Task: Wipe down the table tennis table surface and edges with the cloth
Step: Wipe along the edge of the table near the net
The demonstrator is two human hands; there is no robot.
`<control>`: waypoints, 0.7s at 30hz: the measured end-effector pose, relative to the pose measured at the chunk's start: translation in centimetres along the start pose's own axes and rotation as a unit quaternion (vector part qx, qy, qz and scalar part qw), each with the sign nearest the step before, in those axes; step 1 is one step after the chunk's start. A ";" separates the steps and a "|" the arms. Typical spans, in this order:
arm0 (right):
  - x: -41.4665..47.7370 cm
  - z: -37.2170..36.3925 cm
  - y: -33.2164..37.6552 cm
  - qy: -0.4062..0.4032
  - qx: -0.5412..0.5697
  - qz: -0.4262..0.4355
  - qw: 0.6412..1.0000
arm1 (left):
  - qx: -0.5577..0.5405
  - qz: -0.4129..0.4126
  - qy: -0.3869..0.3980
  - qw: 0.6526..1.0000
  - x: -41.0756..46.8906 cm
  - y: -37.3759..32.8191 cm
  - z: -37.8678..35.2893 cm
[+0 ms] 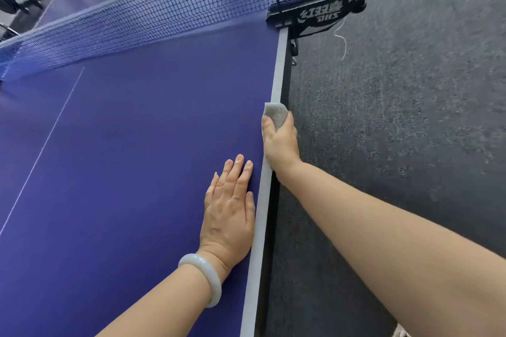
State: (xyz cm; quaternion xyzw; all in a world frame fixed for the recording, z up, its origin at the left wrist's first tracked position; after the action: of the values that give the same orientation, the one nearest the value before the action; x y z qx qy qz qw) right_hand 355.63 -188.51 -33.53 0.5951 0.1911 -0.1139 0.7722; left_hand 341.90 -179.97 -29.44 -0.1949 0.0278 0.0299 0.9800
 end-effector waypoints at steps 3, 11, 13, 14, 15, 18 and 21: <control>1.6 0.6 0.1 0.012 -0.012 0.008 1.000 | 0.023 -0.004 0.007 1.000 0.1 -0.5 0.4; 1.6 0.4 -0.1 0.029 -0.028 0.029 0.999 | -0.017 0.001 -0.037 0.999 12.7 0.1 2.2; 1.4 0.4 -0.2 0.028 -0.024 0.031 0.999 | 0.000 0.014 -0.028 1.000 16.6 0.4 1.7; 1.4 0.3 -0.3 0.027 -0.023 0.031 0.999 | 0.004 0.022 -0.028 0.999 18.2 0.5 1.5; 1.4 0.3 -0.3 0.025 -0.026 0.035 0.999 | 0.003 0.032 -0.033 0.999 19.3 0.7 1.3; 1.5 0.4 0.0 -0.003 -0.051 0.090 0.995 | -0.029 0.046 -0.062 0.997 20.5 1.0 0.9; 3.6 1.1 1.2 -0.006 -0.033 0.138 0.990 | -0.039 0.039 -0.061 0.997 20.4 1.0 0.7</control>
State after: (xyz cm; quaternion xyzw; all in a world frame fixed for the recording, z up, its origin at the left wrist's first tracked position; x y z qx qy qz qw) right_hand 359.57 -189.02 -33.80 0.5895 0.1060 -0.0036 0.8007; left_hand 362.23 -177.75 -30.51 -0.2295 -0.0257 0.0810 0.9696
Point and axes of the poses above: each hand's wrist, its own x-axis towards the middle knuckle, its own z-axis out of the back of the hand, y = z × x, the point moved 3 cm from there along x, towards the middle knuckle, and after that the axes turned 14 degrees about -x, right-handed, at the moved point
